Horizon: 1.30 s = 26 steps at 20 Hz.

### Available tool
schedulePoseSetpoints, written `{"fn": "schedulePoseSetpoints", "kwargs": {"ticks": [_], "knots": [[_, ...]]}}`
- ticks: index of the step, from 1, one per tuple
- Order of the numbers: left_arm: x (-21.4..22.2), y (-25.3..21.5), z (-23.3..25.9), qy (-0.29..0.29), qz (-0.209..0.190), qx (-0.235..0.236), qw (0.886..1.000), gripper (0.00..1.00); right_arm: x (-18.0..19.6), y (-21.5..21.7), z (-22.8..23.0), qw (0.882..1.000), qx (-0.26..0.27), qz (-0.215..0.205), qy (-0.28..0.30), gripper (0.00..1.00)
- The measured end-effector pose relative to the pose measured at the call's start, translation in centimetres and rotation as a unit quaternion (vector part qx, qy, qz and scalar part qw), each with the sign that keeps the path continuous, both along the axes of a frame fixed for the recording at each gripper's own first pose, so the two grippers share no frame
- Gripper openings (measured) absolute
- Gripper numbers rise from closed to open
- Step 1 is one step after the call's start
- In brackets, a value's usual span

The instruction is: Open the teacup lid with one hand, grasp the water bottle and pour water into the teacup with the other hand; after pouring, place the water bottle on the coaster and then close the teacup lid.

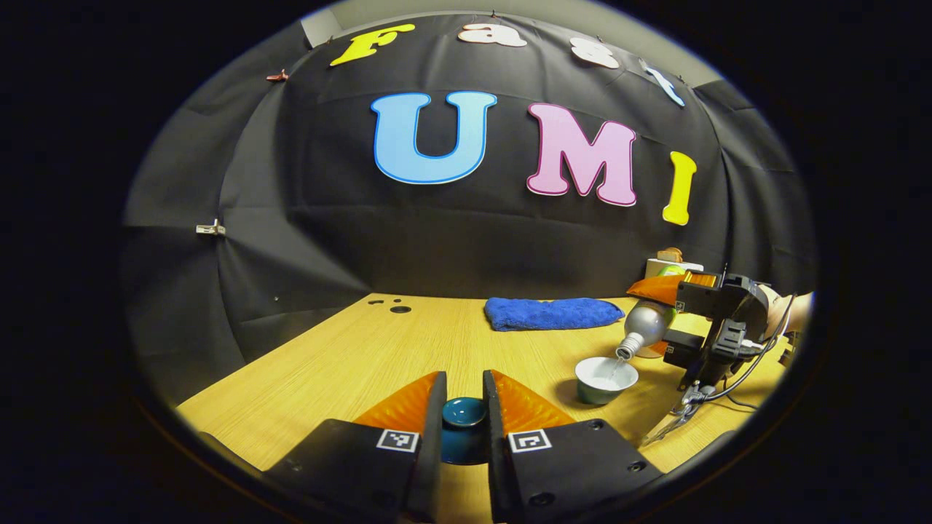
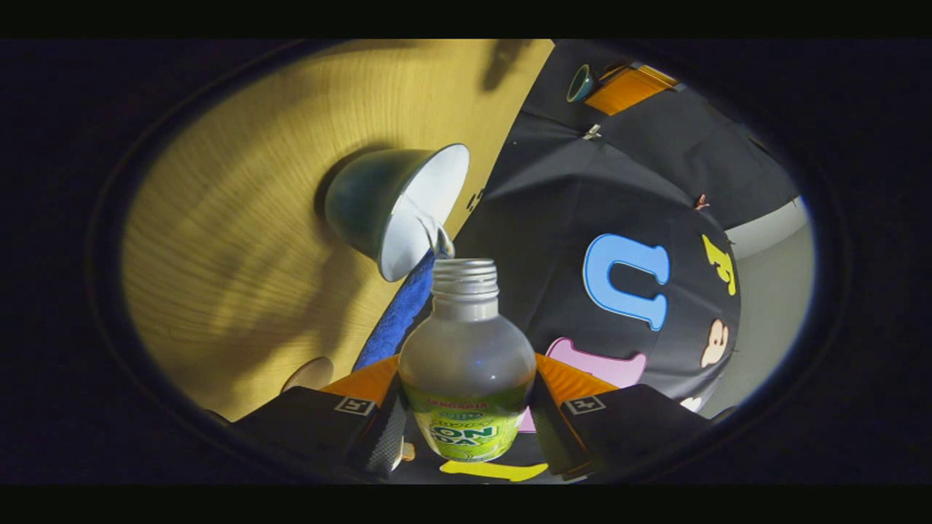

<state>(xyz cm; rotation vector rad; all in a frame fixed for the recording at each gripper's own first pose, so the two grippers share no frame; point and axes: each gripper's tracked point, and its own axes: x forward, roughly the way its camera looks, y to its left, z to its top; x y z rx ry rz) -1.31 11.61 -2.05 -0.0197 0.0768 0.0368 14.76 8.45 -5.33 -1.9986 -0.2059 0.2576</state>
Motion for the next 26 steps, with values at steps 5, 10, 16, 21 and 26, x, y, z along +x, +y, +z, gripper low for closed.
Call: {"fn": "schedulePoseSetpoints", "kwargs": {"ticks": [5, 10, 16, 21, 26], "knots": [[-0.1, -0.3, -0.1, 0.001, -0.004, -0.004, 1.000, 0.31, 0.5, 0.5, 1.7, 1.000, -0.010, 0.011, -0.016, 0.78], [-0.4, 0.0, 0.1, 0.000, -0.001, -0.001, 1.000, 0.30, 0.8, 0.3, 3.1, 0.999, -0.011, 0.011, -0.030, 0.78], [-0.4, -0.7, 0.2, -0.002, -0.009, -0.005, 1.000, 0.31, 0.8, 0.5, 3.8, 0.999, -0.028, 0.023, -0.041, 0.78], [-0.5, -0.9, 0.2, -0.003, -0.014, -0.011, 1.000, 0.31, 1.0, 1.0, 4.5, 0.997, -0.049, 0.036, -0.055, 0.82], [-0.7, -0.8, 0.2, -0.005, -0.013, -0.011, 1.000, 0.31, 0.7, 1.7, 5.0, 0.994, -0.069, 0.050, -0.073, 0.78]]}}
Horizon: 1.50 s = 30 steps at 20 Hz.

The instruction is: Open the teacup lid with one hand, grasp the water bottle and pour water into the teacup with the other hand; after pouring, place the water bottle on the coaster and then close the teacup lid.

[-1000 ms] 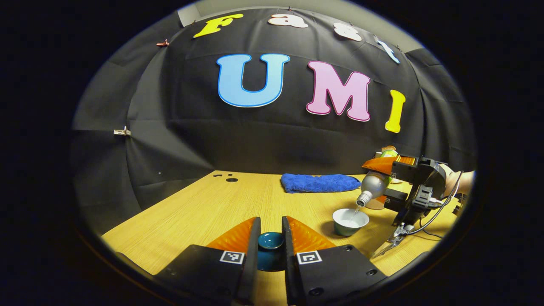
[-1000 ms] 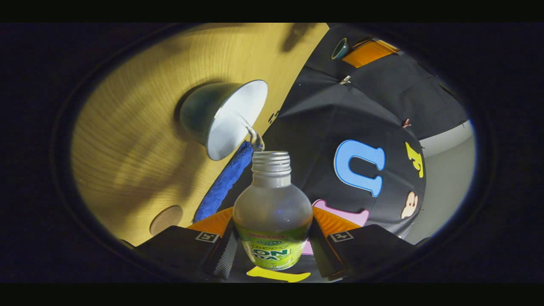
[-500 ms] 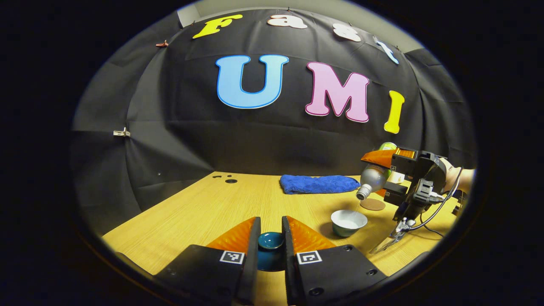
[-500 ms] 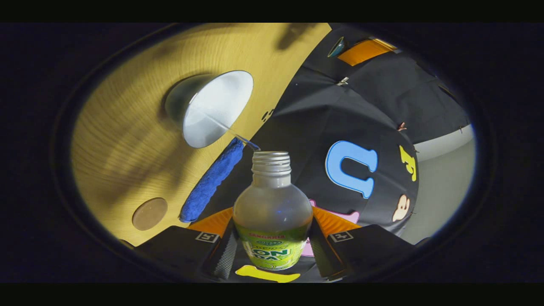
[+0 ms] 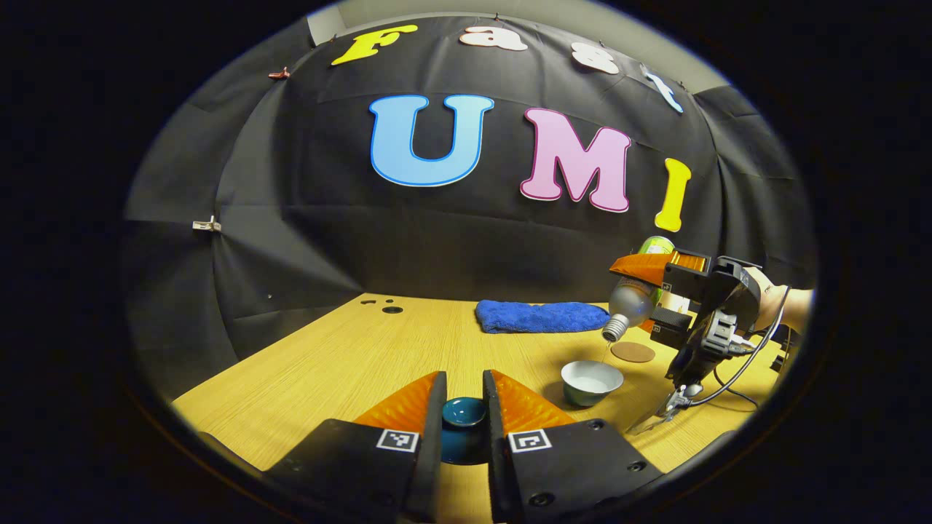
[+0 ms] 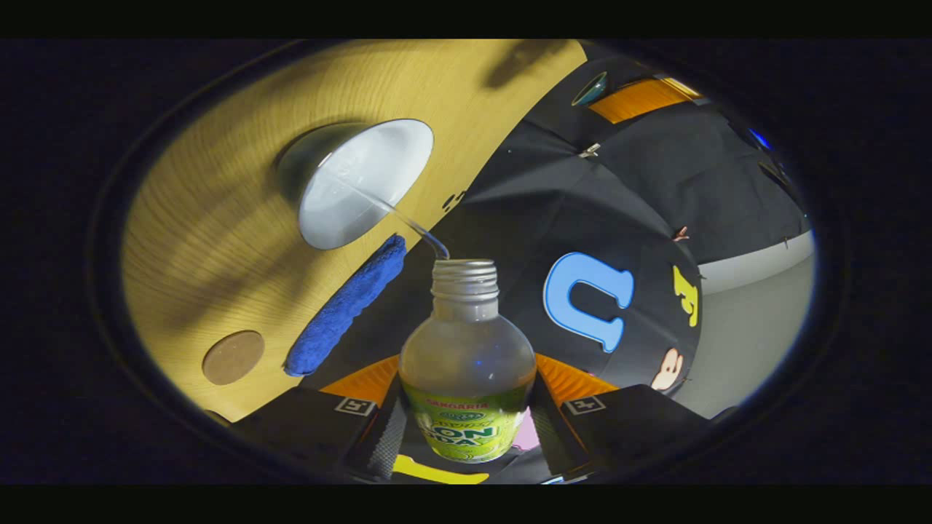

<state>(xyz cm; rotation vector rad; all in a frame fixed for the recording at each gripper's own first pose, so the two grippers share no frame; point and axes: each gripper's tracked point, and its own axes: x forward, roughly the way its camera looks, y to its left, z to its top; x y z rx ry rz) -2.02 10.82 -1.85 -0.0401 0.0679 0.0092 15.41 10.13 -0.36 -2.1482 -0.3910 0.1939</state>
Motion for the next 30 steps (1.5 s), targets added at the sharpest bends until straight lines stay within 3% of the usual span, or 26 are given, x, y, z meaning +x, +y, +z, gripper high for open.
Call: {"fn": "schedulePoseSetpoints", "kwargs": {"ticks": [28, 29, 30], "knots": [[0.4, 0.5, 1.5, -0.015, 0.000, 0.015, 1.000, 0.31, -0.6, 1.6, -0.2, 0.999, -0.042, 0.025, -0.017, 0.78], [0.5, 0.5, 1.5, -0.015, 0.001, 0.015, 1.000, 0.31, -0.8, 1.6, -0.2, 0.999, -0.042, 0.025, -0.017, 0.75], [0.5, 0.6, 1.4, -0.014, 0.001, 0.014, 1.000, 0.31, -0.5, 1.7, -0.2, 0.999, -0.042, 0.025, -0.017, 0.78]]}}
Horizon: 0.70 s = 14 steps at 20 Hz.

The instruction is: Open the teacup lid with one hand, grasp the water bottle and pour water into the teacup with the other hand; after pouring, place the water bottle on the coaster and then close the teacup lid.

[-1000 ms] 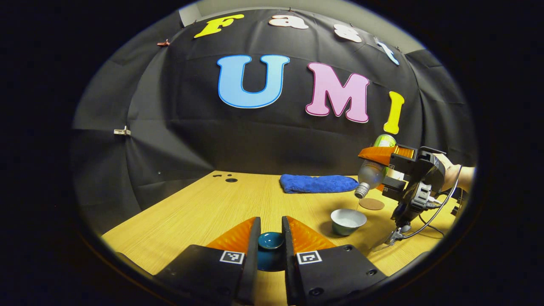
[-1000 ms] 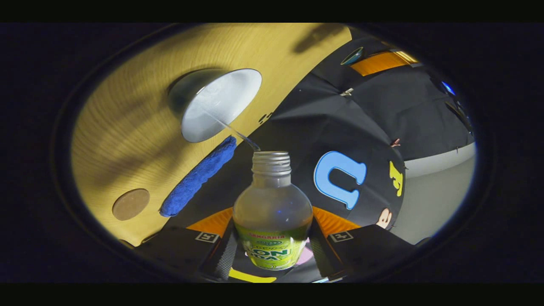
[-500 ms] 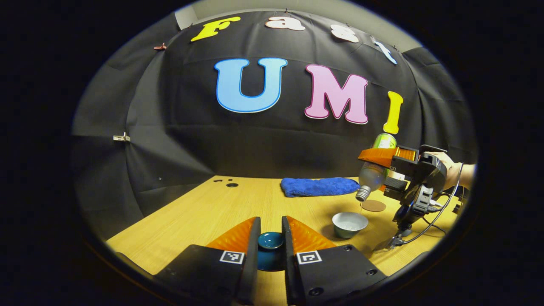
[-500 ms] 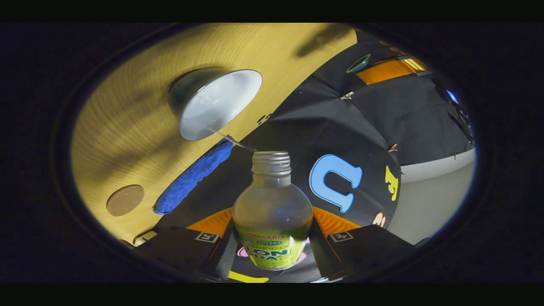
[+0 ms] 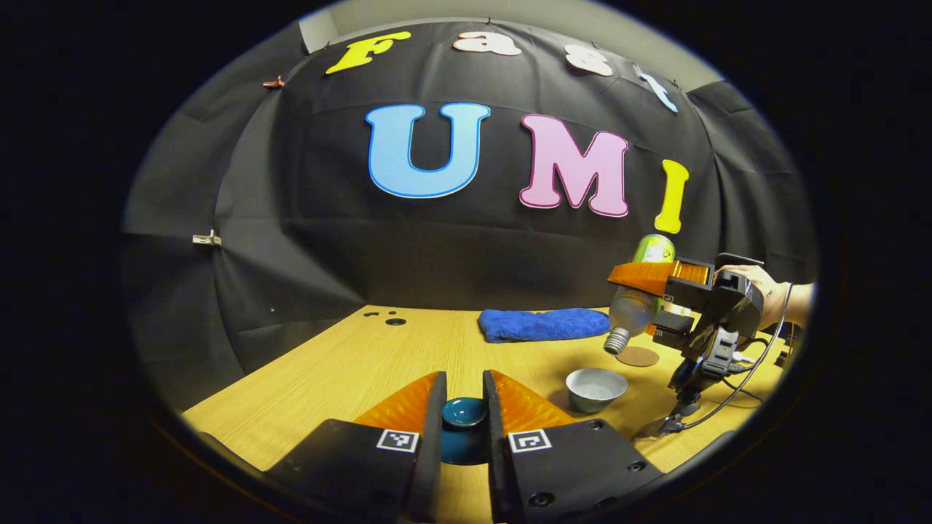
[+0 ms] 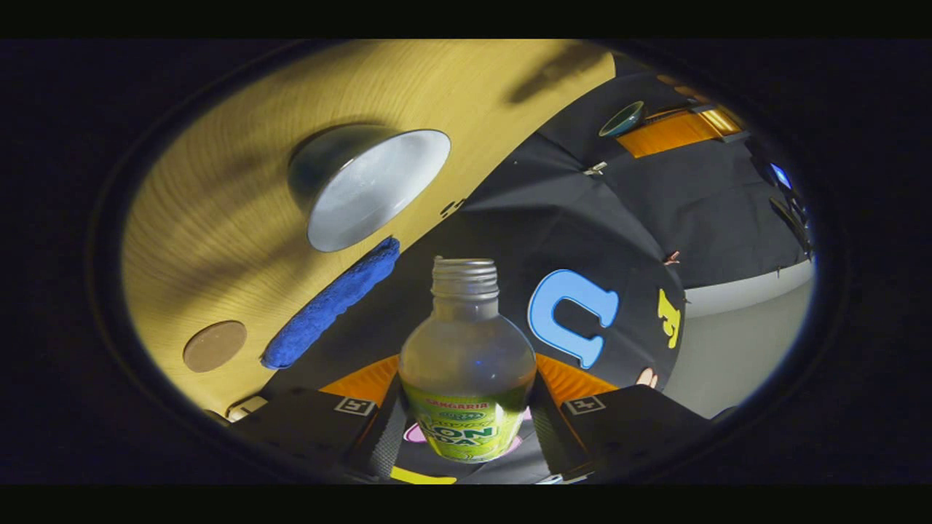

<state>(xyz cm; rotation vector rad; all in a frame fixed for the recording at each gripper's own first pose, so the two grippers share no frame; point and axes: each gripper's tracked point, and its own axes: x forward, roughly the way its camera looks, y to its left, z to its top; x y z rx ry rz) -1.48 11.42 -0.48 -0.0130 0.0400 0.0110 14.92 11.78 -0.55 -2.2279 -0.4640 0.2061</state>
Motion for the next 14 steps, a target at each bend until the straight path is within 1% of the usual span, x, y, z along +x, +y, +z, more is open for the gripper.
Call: {"fn": "schedulePoseSetpoints", "kwargs": {"ticks": [3, 9, 11, 14], "knots": [[0.0, -0.1, -0.1, 0.003, -0.002, -0.004, 1.000, 0.31, 0.0, -0.1, -0.1, 1.000, 0.005, -0.004, 0.004, 0.78], [-0.6, 0.6, -0.1, 0.006, 0.010, -0.001, 1.000, 0.31, 0.1, -0.4, 0.6, 1.000, 0.021, -0.011, 0.006, 0.78], [-0.7, 0.7, 0.1, 0.006, 0.012, 0.000, 1.000, 0.31, 0.0, -1.0, 0.9, 0.999, 0.046, -0.022, 0.018, 0.78], [-0.9, 0.5, 0.4, 0.002, 0.014, 0.003, 1.000, 0.31, -0.9, -1.8, 1.1, 0.992, 0.115, -0.037, 0.047, 0.78]]}}
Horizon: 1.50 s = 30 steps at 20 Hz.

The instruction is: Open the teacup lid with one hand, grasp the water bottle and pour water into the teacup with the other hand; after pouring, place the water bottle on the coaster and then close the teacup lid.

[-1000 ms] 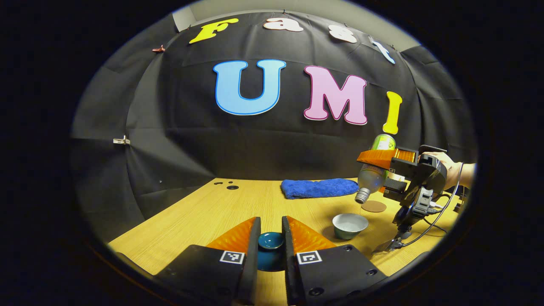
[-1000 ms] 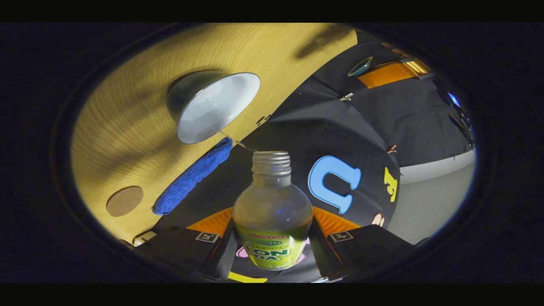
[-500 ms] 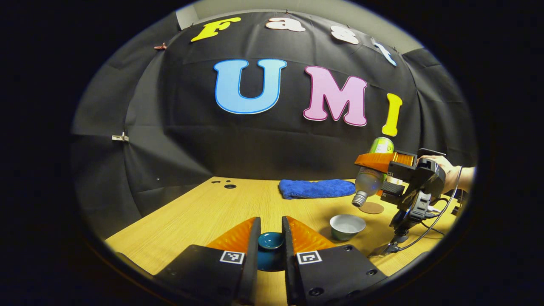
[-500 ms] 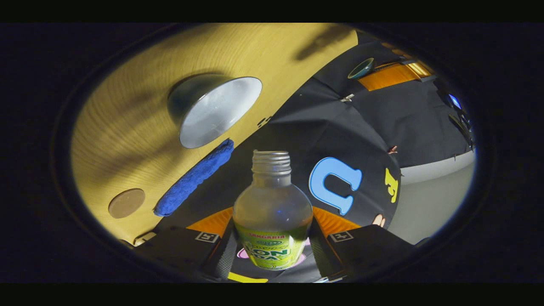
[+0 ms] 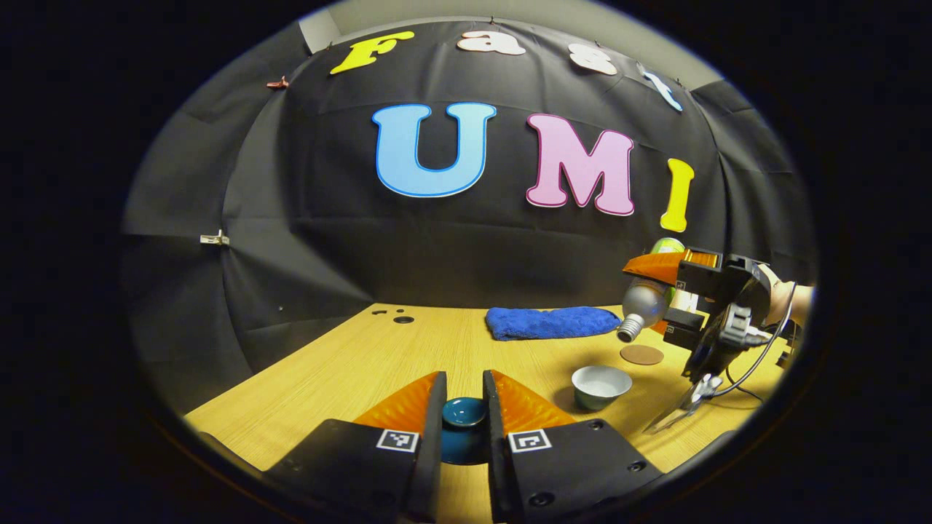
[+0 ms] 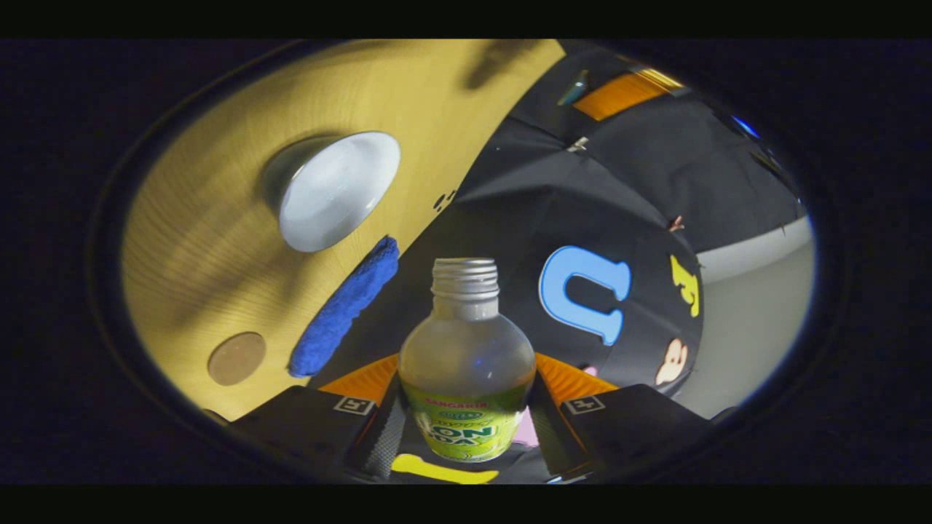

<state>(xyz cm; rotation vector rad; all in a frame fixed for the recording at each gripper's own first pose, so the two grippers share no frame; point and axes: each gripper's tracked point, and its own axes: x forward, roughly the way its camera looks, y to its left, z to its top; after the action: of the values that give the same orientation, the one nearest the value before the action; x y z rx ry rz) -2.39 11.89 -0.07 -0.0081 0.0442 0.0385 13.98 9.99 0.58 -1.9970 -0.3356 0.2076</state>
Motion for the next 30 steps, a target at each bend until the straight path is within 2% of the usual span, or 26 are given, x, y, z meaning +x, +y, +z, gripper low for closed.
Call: {"fn": "schedulePoseSetpoints", "kwargs": {"ticks": [2, 4, 7, 8, 10, 11, 14, 15, 18, 22, 23, 24, 25, 26, 28, 29, 30], "knots": [[0.0, -0.3, 0.2, -0.004, 0.001, -0.001, 1.000, 0.31, -0.2, -1.0, 0.2, 0.998, 0.056, -0.020, 0.026, 0.78], [0.0, -0.6, 0.1, -0.003, -0.001, -0.008, 1.000, 0.31, -0.8, -2.4, 0.0, 0.987, 0.142, -0.048, 0.061, 0.78], [-0.1, -1.0, 0.0, 0.001, -0.001, -0.017, 1.000, 0.31, -1.3, -4.7, 0.2, 0.952, 0.271, -0.090, 0.110, 0.78], [-0.1, -1.1, 0.1, 0.000, 0.000, -0.015, 1.000, 0.34, -1.5, -5.6, 0.5, 0.941, 0.299, -0.101, 0.118, 0.76], [-0.2, -1.4, 0.9, -0.006, 0.001, -0.009, 1.000, 0.30, -1.9, -7.2, 1.0, 0.921, 0.349, -0.120, 0.127, 0.75], [-0.3, -1.7, 1.3, -0.011, 0.000, -0.006, 1.000, 0.31, -2.0, -7.9, 0.8, 0.906, 0.379, -0.129, 0.138, 0.79], [-0.2, -2.8, 2.2, -0.021, -0.007, -0.004, 1.000, 0.31, -2.8, -9.9, 0.0, 0.849, 0.475, -0.152, 0.173, 0.76], [0.0, -3.3, 2.4, -0.023, -0.011, -0.005, 1.000, 0.31, -2.8, -10.4, 0.3, 0.832, 0.503, -0.155, 0.177, 0.79], [0.3, -4.9, 2.8, -0.026, -0.024, -0.015, 0.999, 0.31, -2.3, -11.5, 1.6, 0.784, 0.573, -0.156, 0.184, 0.79], [1.1, -6.4, 2.4, -0.023, -0.029, -0.034, 0.999, 0.31, -1.0, -11.2, 3.5, 0.703, 0.668, -0.128, 0.209, 0.79], [1.3, -6.8, 2.3, -0.022, -0.032, -0.040, 0.998, 0.31, -0.9, -10.9, 4.2, 0.683, 0.689, -0.114, 0.213, 0.76], [1.5, -7.2, 2.1, -0.019, -0.033, -0.046, 0.998, 0.31, -0.6, -10.9, 5.1, 0.664, 0.710, -0.100, 0.210, 0.79], [2.2, -8.0, 1.8, -0.015, -0.040, -0.057, 0.997, 0.31, 0.4, -10.9, 6.1, 0.630, 0.743, -0.077, 0.210, 0.79], [2.4, -8.3, 1.7, -0.012, -0.043, -0.061, 0.997, 0.31, 1.1, -10.9, 6.1, 0.609, 0.761, -0.071, 0.210, 0.79], [2.7, -9.0, 1.8, -0.012, -0.048, -0.063, 0.997, 0.30, 2.0, -10.7, 5.6, 0.579, 0.780, -0.058, 0.230, 0.79], [2.9, -9.2, 1.8, -0.013, -0.051, -0.063, 0.997, 0.34, 2.5, -11.0, 5.2, 0.564, 0.790, -0.051, 0.235, 0.79], [3.0, -9.4, 1.9, -0.014, -0.052, -0.062, 0.997, 0.31, 3.0, -11.3, 4.9, 0.554, 0.797, -0.043, 0.235, 0.79]]}}
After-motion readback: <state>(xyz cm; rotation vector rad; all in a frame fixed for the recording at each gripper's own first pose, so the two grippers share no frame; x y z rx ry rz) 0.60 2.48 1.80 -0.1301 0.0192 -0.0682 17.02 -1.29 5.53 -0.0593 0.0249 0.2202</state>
